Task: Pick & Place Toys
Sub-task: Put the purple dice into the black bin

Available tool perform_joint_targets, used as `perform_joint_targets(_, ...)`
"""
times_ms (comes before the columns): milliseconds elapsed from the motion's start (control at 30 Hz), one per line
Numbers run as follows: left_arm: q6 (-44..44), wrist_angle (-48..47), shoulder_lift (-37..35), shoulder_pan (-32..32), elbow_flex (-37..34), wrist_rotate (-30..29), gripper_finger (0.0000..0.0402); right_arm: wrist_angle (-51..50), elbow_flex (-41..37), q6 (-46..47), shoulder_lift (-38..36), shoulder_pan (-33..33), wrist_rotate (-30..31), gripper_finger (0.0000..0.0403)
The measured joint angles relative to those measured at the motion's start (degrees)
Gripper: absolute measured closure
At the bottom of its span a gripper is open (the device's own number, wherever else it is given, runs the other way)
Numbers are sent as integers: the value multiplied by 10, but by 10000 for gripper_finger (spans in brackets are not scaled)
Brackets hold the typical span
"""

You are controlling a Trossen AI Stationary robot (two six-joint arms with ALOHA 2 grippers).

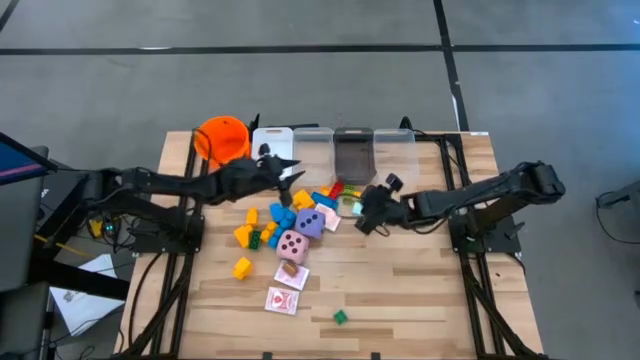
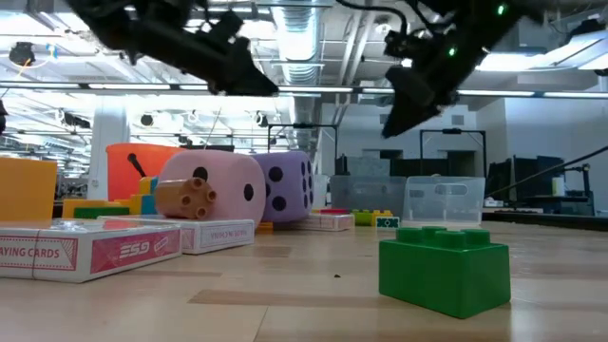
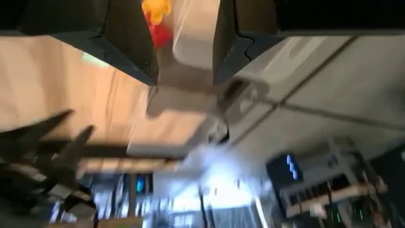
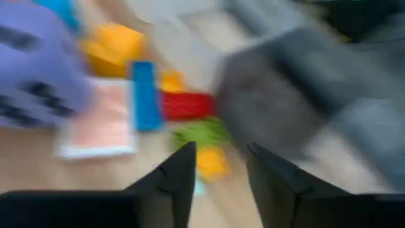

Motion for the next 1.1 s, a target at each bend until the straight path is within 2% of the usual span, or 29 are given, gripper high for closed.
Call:
perform_joint_targets(133,0,-115,14,5,44,-2,268,289,-108,-64,-5,-6,-126,201)
perform_joint_targets(267,-28,-243,-23,-7,58,-2,313,485,-173,-108,6,2,-196,165)
perform_joint_targets(400,-106,-332,-75,-20,61,4,388,569,-202,-153,24,21,-200,158)
perform_joint_targets(500,-167,-388,-85,-40,62,19,398,605,-208,-176,46,30,-197,161)
perform_joint_targets(600,-228,-425,-63,-64,61,31,400,639,-207,-177,70,36,-182,167)
perform_joint_targets(767,-292,-401,6,-80,61,32,401,644,-207,-152,108,59,-111,176)
perform_joint_targets(833,-321,-384,48,-78,61,52,401,641,-207,-131,122,69,-91,180)
perform_joint_targets(867,-336,-374,75,-75,61,91,401,640,-207,-120,128,74,-89,181)
perform_joint_targets(900,-351,-339,106,-73,60,154,401,639,-207,-109,134,79,-88,183)
perform_joint_targets(967,-363,-218,164,-74,59,281,401,636,-207,-93,140,89,-88,186)
perform_joint_targets(1000,-364,-155,183,-76,60,323,401,637,-207,-87,143,94,-88,187)
perform_joint_targets(1033,-367,-113,192,-77,60,348,401,636,-207,-81,145,98,-87,188)
perform_joint_targets(1100,-368,-82,198,-76,64,346,401,634,-207,-68,145,108,-87,189)
